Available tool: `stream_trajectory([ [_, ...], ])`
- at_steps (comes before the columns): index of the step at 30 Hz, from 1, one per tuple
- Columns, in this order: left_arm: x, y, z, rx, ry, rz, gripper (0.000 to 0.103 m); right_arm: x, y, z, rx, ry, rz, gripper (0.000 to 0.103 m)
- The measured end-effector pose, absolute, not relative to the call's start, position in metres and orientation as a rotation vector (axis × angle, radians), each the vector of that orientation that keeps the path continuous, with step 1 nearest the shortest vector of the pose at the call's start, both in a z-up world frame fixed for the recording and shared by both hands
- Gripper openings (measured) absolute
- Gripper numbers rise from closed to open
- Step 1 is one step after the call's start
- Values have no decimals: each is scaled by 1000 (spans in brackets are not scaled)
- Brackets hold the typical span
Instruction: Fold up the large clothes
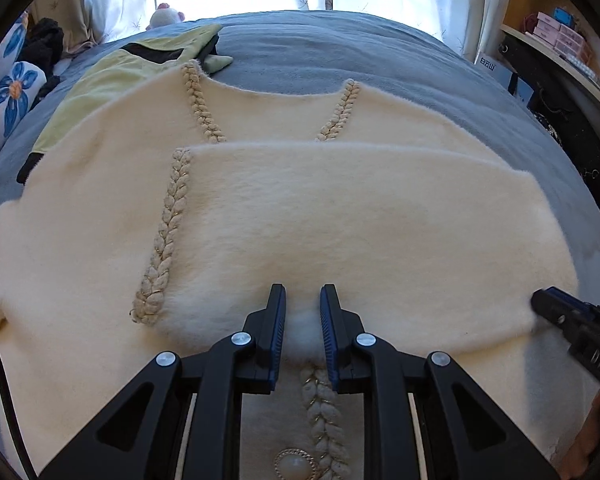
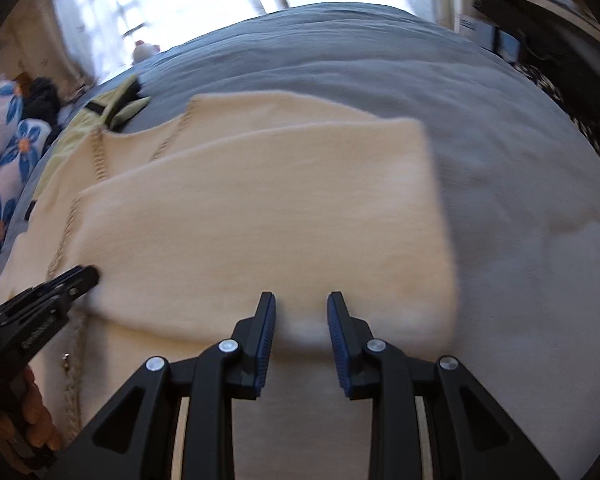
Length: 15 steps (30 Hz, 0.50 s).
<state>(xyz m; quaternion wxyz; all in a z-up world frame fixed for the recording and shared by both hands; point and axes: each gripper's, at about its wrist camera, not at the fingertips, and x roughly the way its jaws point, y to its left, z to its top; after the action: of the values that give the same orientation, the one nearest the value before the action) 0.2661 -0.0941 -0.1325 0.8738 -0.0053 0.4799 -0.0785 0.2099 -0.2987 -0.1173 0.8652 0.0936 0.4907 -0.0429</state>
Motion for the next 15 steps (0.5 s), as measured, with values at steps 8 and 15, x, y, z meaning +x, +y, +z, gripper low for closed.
stream_trajectory([
  [8,261,-91,-129,-7,1006,-119,19,187,-328,-115,319,1031,-166,27],
  [15,253,-87,-124,-5,1024,-45,72,181,-312,-122,214,1068,-216,36],
])
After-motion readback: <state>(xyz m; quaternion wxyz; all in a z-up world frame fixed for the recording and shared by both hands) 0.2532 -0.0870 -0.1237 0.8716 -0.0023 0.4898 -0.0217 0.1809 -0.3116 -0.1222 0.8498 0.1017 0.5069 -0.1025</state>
